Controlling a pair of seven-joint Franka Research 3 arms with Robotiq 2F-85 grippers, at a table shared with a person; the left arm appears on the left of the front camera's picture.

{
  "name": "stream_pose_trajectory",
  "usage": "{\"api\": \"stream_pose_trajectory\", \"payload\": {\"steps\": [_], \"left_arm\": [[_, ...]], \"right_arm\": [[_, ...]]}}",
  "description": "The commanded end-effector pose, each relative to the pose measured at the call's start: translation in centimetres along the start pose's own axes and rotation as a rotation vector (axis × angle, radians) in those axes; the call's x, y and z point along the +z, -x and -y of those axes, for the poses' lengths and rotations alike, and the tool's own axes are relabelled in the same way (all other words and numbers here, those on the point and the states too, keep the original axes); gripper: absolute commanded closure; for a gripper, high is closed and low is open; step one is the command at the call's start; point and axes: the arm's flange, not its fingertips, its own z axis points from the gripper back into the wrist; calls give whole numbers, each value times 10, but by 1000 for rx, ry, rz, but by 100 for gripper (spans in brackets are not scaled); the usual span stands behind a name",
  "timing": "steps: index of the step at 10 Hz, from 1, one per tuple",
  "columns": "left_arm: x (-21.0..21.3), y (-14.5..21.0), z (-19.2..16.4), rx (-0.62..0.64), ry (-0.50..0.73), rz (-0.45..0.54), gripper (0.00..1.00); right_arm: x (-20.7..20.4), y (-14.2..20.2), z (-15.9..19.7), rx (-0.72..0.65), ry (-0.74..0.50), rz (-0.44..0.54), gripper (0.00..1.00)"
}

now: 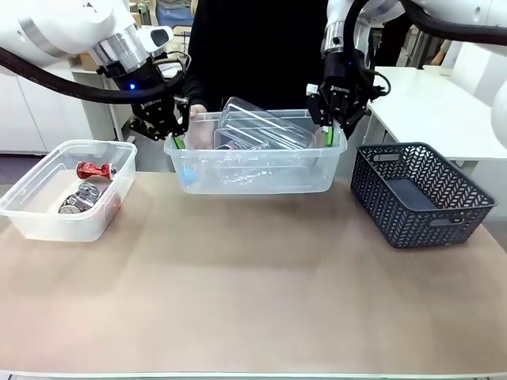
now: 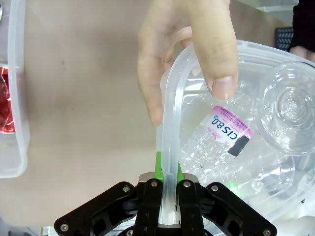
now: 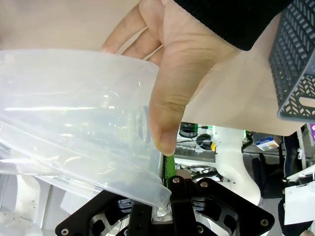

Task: Sort the waste into each basket.
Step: Release the Organizing box you were holding.

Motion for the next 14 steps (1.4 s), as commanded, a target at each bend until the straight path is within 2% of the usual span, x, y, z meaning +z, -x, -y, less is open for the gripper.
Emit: {"api": "stream_pose_trajectory", "payload": {"steps": [1,5,6,7,8,9,10,14], "left_arm": [[0,-2,1,-5,-2,-4,95],[0,-2,1,-5,-2,-4,95],[0,0,0,0,0,-2,35],[3,1,2,4,-4,8,35],[6,1,1,14,-3,11,0],[7,2,1,16,8,15,31],[9,3,1,21,22,27,0],[15,6,-1,30,67,50,0]], "right_arm": [[-2,5,-1,3,3,-5,96],[0,0,0,0,0,0,96],[1,15,6,10,-12,63,38],[-1,27,12,43,-36,111,38],[-2,37,20,61,-57,157,0],[-4,45,27,87,-83,205,33],[-6,51,31,102,-105,246,0],[-17,58,39,191,-202,351,0]]}}
